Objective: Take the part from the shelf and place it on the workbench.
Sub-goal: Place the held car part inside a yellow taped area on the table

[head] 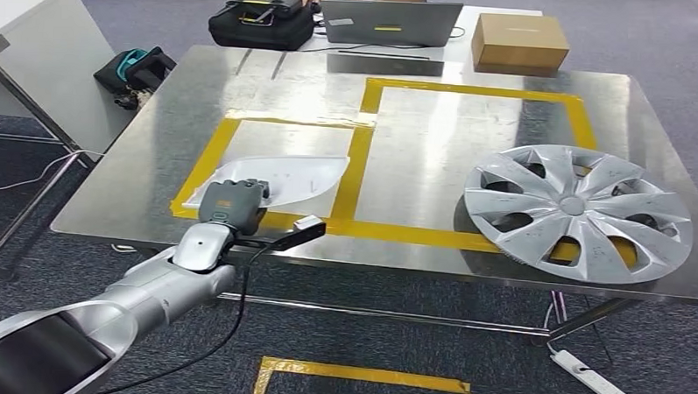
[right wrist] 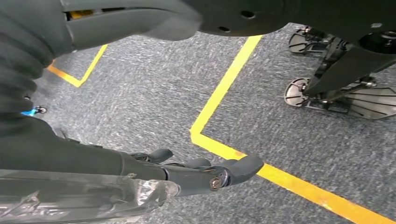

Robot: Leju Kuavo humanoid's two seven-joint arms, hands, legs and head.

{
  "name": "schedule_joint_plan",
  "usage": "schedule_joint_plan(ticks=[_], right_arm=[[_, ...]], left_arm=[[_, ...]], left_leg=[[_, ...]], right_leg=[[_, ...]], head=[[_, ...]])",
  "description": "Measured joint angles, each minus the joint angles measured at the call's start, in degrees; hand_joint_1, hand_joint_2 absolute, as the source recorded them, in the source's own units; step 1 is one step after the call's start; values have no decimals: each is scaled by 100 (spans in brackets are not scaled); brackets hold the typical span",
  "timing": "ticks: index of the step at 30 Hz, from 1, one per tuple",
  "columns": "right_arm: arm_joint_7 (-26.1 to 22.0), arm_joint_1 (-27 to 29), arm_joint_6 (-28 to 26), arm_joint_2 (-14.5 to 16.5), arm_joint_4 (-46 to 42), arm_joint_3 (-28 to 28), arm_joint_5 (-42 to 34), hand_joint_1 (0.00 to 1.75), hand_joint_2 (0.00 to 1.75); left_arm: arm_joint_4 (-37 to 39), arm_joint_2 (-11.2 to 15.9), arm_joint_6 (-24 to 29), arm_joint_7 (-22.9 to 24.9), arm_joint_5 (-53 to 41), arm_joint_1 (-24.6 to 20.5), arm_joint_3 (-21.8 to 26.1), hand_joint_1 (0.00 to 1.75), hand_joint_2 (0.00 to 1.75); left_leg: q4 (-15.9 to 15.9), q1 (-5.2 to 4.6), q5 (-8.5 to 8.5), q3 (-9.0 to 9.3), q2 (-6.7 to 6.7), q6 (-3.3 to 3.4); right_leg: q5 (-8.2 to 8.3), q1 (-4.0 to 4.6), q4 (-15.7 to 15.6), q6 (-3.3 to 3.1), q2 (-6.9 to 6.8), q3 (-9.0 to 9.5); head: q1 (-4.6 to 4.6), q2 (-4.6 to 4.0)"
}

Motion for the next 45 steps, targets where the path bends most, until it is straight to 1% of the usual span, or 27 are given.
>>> schedule_joint_plan(ticks=[6, 10, 14, 16, 18, 20, 22, 26, 27, 28, 30, 31, 33, 34, 35, 36, 38, 39, 41, 43, 45], right_arm=[[-151, -4, 2, 0, -1, -1, 23, 0, 0], [-173, -5, 2, 0, 1, -1, 24, 0, 0], [-204, -4, 2, 0, 1, 0, 26, 0, 0], [-222, -5, -5, 0, 2, 0, 35, 0, 0], [-225, -3, -19, 0, 2, 0, 51, 0, 0], [-213, -2, -28, 0, 2, 1, 64, 0, 0], [-200, -2, -32, 0, 2, 1, 70, 0, 0], [-187, 4, -33, 0, 2, 1, 77, 0, 0], [-182, 3, -32, 0, 2, 1, 78, 0, 0], [-173, 1, -31, 1, 2, 1, 76, 0, 0], [-158, -2, -29, 5, 2, 2, 66, 0, 0], [-154, -1, -28, 9, 2, 1, 51, 0, 0], [-158, 1, -31, 22, 3, -1, 3, 0, 0], [-166, 0, -35, 32, 4, -4, -34, 0, 0], [-184, -2, -46, 41, 5, -14, -78, 0, 0], [-209, -3, -63, 52, 5, -30, -127, 0, 0], [-276, 0, -108, 69, 7, -87, -227, 0, 0], [-308, 0, -126, 74, 7, -115, -268, 0, 0], [-368, -5, -146, 76, 7, -163, -333, 0, 0], [-428, -2, -149, 76, 7, -217, -389, 0, 0], [-498, 6, -154, 76, 7, -273, -438, 0, 0]], left_arm=[[0, -27, 224, -257, 128, -3, 221, 0, 175], [0, -40, 285, -310, 160, -3, 323, 0, 175], [0, -42, 446, -438, 201, 8, 402, 0, 0], [-35, -35, 553, -492, 44, 38, 503, 0, 0], [-213, -16, 575, -568, -520, 147, 776, 0, 0], [-514, -10, 578, -818, -1305, 334, 1324, 0, 0], [-811, -35, 578, -1149, -1836, 519, 2003, 0, 0], [-1260, -113, 579, -1656, -2142, 756, 3048, 0, 0], [-1356, -156, 578, -1879, -2188, 807, 3286, 0, 0], [-1453, -218, 579, -2214, -2209, 856, 3567, 0, 0], [-1619, -403, 579, -3087, -2113, 928, 4231, 0, 0], [-1688, -526, 580, -3630, -1923, 947, 4653, 0, 0], [-1794, -768, 579, -4540, -1067, 978, 5424, 0, 0], [-1866, -867, 578, -4830, -372, 1020, 5689, 0, 0], [-1982, -930, 576, -4978, 448, 1100, 5800, 0, 0], [-2152, -965, 570, -5042, 1278, 1227, 5781, 0, 0], [-2727, -926, 512, -5081, 2740, 1618, 5405, 0, 0], [-3100, -869, 434, -5094, 3260, 1862, 5139, 0, 0], [-3953, -686, 113, -5111, 3977, 2393, 4625, 0, 0], [-4893, -452, -469, -5116, 4403, 2923, 4220, 0, 0], [-5840, -247, -1111, -5123, 4629, 3440, 3939, 0, 0]], left_leg=[[0, 0, 0, 0, 0, 0], [0, 0, 0, 0, 0, 0], [0, 0, 0, 0, 0, 0], [0, 0, 0, 0, 0, 0], [0, 0, 0, 0, 0, 0], [0, 0, 0, 1, 0, 0], [0, 0, -1, 1, 2, 0], [0, 0, 0, 1, 2, 0], [0, 0, 0, 0, 2, 1], [0, 0, 0, 0, 1, 1], [0, 0, 1, -1, 1, 2], [0, 0, 1, -1, 1, 2], [0, -1, 1, 0, 2, 2], [0, -2, 0, 0, 2, 3], [0, -2, -2, -1, 3, 4], [0, -2, -3, -2, 3, 6], [-1, 0, -5, -6, 0, 9], [-2, 1, -4, -9, -2, 9], [-4, 3, -6, -13, -3, 8], [-5, 4, -11, -13, 2, 5], [-5, 3, -13, -13, 4, 5]], right_leg=[[0, 0, 0, 0, 0, 0], [0, 0, 0, 0, 0, 0], [0, 0, 0, 0, -1, 1], [0, 0, 0, 0, 0, 1], [0, 0, 0, 0, 0, 1], [0, 0, 0, 0, 2, 0], [0, 0, 0, 0, 6, -1], [0, 0, -1, 0, 3, -1], [0, 0, -1, 0, 1, -1], [0, 0, -1, 0, -1, -1], [1, 0, -1, 1, 0, 0], [1, -1, -1, 1, 2, 0], [2, -2, -2, 2, 5, 1], [2, -2, -2, 3, 5, 2], [2, -3, -2, 3, 6, 3], [2, -3, -2, 3, 6, 3], [-1, -2, -2, 3, 0, 2], [-3, -1, -2, 2, -5, 1], [-7, 1, -1, 0, -4, 1], [-11, 1, -1, 2, 4, 0], [-17, 2, -2, 6, 4, -1]], head=[[0, 0], [-1, 0], [0, 0], [-1, 0], [-1, 0], [0, 0], [0, 0], [-1, 0], [-1, 0], [-1, 0], [0, 0], [0, 0], [1, 0], [1, 0], [1, 0], [-1, 0], [-2, 0], [-2, 0], [-1, 0], [-1, 0], [-1, 0]])
